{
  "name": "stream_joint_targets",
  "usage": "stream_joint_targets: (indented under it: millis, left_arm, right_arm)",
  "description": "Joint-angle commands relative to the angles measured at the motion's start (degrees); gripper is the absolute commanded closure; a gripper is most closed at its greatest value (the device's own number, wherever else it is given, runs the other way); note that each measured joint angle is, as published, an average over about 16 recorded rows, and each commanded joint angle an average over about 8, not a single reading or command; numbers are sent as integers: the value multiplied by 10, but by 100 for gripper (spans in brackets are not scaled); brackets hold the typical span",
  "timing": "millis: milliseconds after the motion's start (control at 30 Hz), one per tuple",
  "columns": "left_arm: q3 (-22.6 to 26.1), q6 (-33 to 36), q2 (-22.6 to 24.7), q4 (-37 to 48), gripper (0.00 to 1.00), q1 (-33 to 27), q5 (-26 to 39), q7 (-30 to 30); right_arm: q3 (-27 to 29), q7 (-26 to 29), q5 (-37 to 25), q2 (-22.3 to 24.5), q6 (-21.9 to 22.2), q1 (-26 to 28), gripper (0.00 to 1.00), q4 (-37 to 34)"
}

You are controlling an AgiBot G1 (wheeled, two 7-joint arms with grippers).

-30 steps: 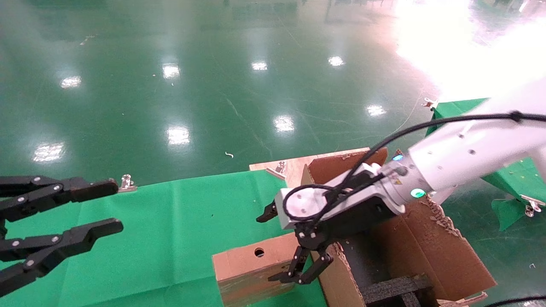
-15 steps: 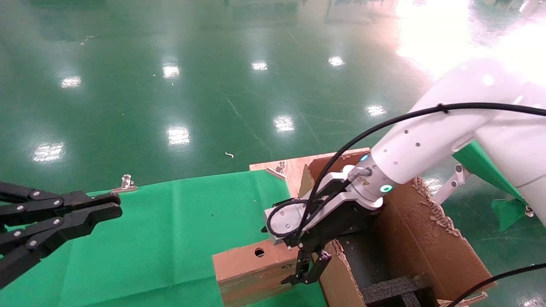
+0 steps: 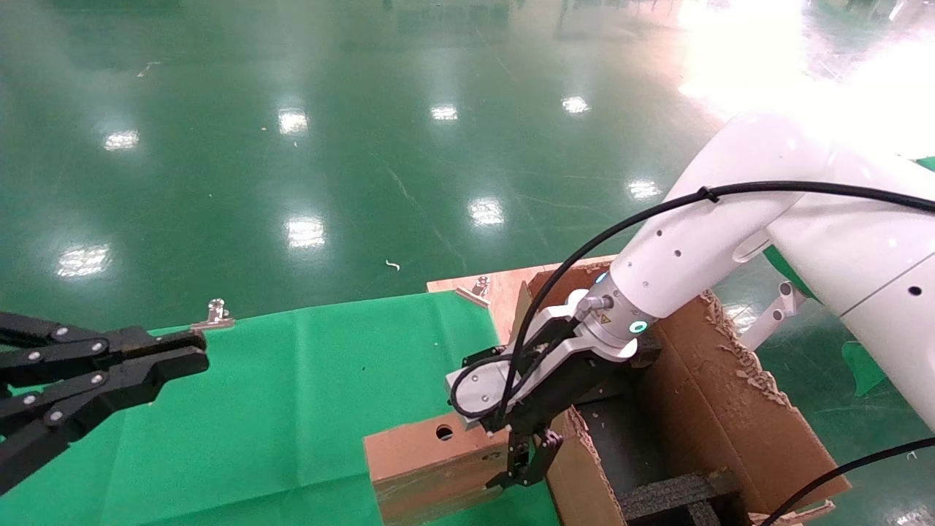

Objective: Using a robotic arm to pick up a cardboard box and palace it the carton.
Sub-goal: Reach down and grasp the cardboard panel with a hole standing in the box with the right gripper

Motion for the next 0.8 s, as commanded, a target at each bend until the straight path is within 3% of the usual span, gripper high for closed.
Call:
stream_joint_targets:
  millis: [33,800]
  left_arm:
    - [0,0,0,0,0,0,0,0]
    - [0,0,0,0,0,0,0,0]
  right_arm:
    - [-2,-2,1,-2,2,1,100,-4]
    - [1,1,0,1,-1,-1,100,3]
